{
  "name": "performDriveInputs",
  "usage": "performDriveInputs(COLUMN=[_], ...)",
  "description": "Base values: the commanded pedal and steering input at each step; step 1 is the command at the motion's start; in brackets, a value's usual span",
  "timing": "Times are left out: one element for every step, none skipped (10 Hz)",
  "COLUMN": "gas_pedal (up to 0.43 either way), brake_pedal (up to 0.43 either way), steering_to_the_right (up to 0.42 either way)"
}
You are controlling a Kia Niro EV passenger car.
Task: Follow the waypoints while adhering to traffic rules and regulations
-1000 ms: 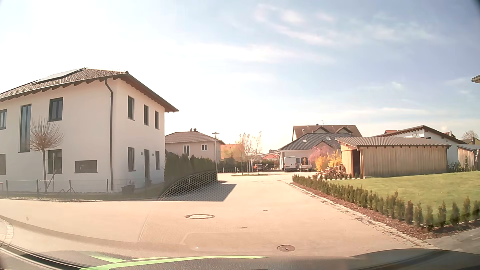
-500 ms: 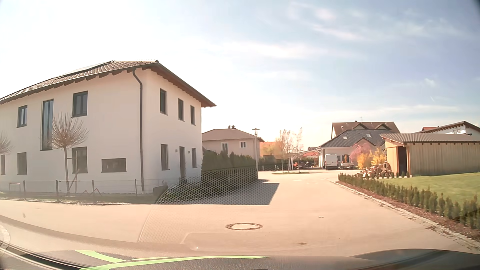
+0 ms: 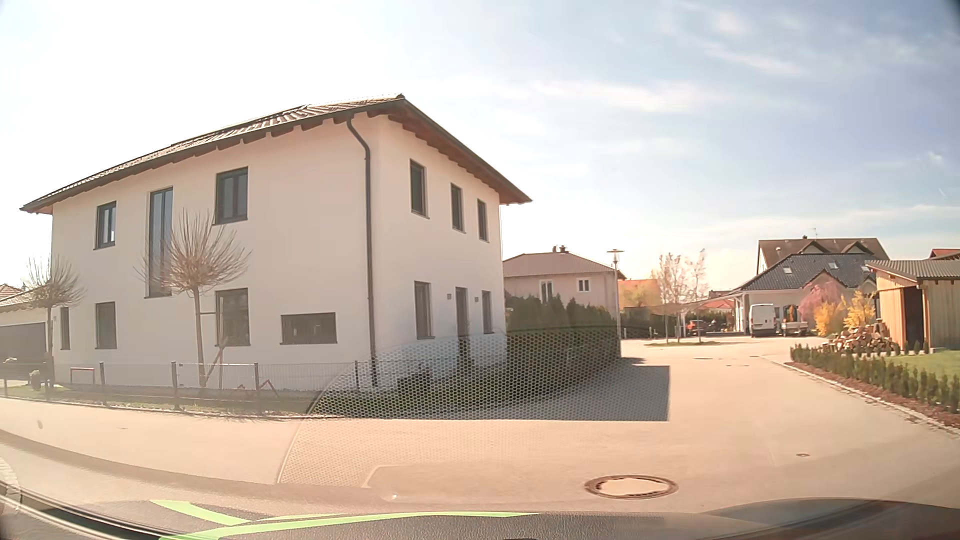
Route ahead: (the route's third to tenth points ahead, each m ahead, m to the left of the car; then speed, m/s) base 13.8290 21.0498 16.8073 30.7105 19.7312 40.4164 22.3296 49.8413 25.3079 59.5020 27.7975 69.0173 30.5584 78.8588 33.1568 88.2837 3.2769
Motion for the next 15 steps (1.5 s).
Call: performDriveInputs(gas_pedal=[0.098,0.098,0.098,0.11,0.11,0.13,0.13,0.138,0.15,0.15,0.157,0.157,0.157,0.157,0.169], brake_pedal=[0.0,0.0,0.0,0.0,0.0,0.0,0.0,0.0,0.0,0.0,0.0,0.0,0.0,0.0,0.0], steering_to_the_right=[-0.467,-0.479,-0.484,-0.487,-0.493,-0.502,-0.512,-0.515,-0.515,-0.515,-0.515,-0.514,-0.514,-0.511,-0.509])
